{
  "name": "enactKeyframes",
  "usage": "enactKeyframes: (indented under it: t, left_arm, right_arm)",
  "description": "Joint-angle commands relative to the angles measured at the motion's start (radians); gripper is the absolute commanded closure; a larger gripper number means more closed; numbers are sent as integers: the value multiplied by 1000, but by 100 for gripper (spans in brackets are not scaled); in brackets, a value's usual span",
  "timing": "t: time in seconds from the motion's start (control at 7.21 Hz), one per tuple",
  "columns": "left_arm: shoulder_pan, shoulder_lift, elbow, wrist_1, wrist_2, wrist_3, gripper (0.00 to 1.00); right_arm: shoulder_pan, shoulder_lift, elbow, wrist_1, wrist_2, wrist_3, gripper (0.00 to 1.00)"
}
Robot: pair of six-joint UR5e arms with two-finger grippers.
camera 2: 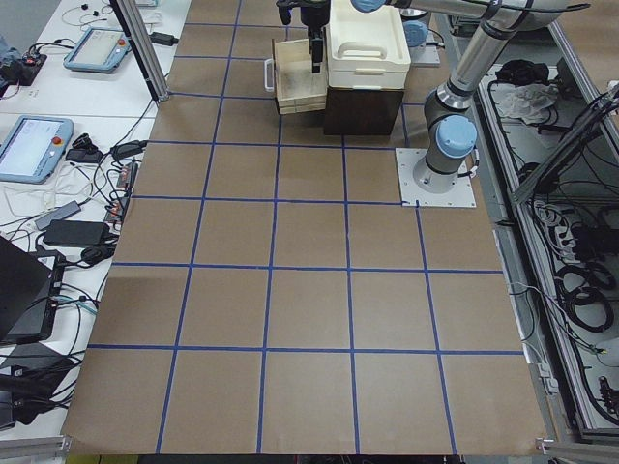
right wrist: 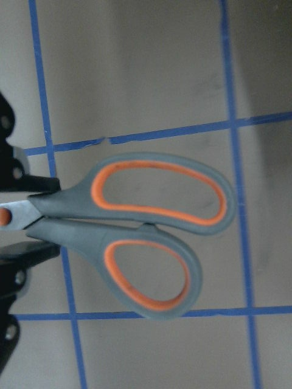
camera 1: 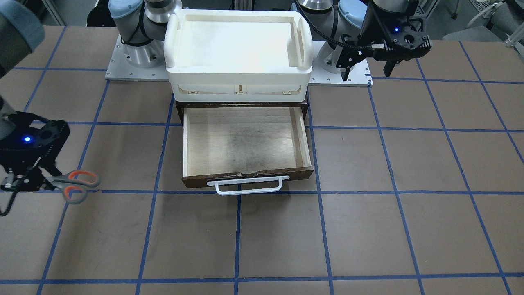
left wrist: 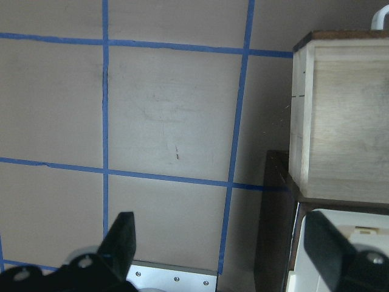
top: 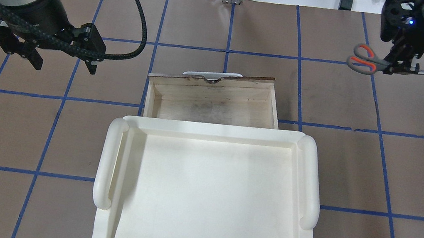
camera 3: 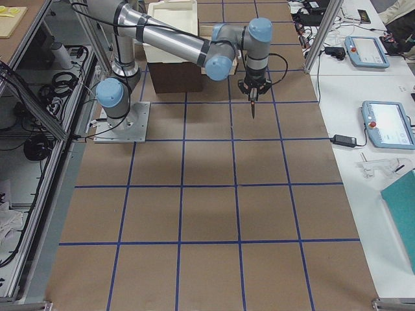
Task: Put scissors in drawer and close it
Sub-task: 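Lift the scissors and carry them with the right gripper over the drawer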
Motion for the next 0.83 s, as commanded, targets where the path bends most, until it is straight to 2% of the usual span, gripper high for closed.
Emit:
enactKeyframes:
  t: [0.0, 0.28, 0.69]
  left_arm:
    - [0, 0, 0, 0, 0, -2, 0]
    - [0, 1, 0, -1, 0, -2, 0]
    - [2, 0, 1, 0, 0, -2, 0]
  right_arm:
    - [233, -50, 0, 30, -10, 142, 100]
    - [387, -19, 2, 46, -7, 253, 100]
    - [540, 28, 2, 52, 4, 346, 100]
